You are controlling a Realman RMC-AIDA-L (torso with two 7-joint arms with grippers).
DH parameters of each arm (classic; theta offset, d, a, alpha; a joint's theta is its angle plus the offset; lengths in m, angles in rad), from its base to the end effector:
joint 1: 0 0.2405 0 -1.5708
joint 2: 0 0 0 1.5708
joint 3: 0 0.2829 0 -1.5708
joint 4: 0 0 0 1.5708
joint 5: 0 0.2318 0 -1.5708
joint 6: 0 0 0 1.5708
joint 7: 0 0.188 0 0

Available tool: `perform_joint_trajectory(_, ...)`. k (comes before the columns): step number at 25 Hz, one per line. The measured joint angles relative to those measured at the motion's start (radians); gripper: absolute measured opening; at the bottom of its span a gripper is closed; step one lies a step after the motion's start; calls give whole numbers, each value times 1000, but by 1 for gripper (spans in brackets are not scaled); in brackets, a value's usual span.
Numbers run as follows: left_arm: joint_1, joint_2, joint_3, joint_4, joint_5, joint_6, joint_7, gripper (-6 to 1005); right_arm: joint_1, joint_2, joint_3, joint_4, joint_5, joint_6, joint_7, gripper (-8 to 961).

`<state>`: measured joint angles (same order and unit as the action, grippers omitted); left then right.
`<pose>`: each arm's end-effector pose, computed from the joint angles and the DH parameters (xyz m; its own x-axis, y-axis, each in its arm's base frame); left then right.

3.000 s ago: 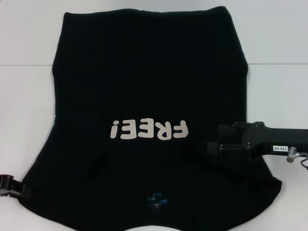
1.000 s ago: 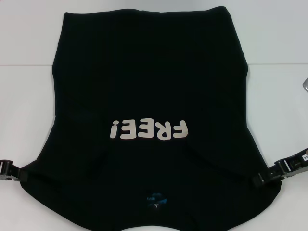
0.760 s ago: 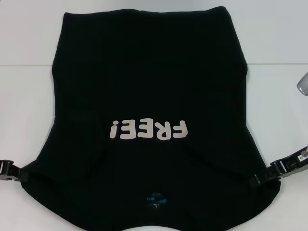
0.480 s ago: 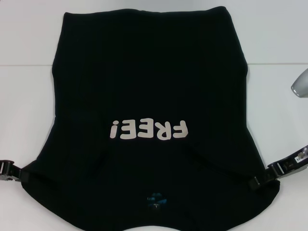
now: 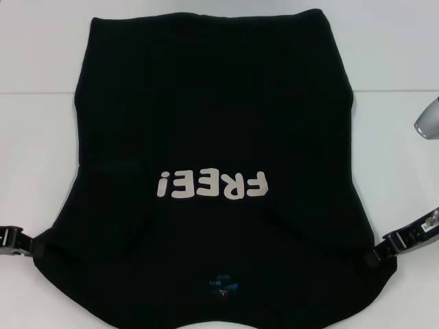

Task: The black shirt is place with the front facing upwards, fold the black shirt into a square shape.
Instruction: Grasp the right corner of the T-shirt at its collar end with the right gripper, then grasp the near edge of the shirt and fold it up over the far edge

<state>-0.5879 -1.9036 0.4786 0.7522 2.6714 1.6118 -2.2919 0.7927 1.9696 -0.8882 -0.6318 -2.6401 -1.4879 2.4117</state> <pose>-0.3882 0.3666 0.0461 0.2217 0.9568 0.1882 0.9574 -0.1769 -0.2283 0.3102 0.4107 -0.0411 0.4043 -0.9076 0.1129 -0.8604 -0.4193 -0.2897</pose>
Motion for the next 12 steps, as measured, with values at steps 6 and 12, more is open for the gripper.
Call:
perform_joint_trajectory(6,-6,0,1,-2,0,12,0,1,7,-4,0,0,0,-4,-3,249)
perform_joint_trajectory(12,-27,24,9,-50,5,89,15,1,26,-20,-6,-2,0,-62,-38,51)
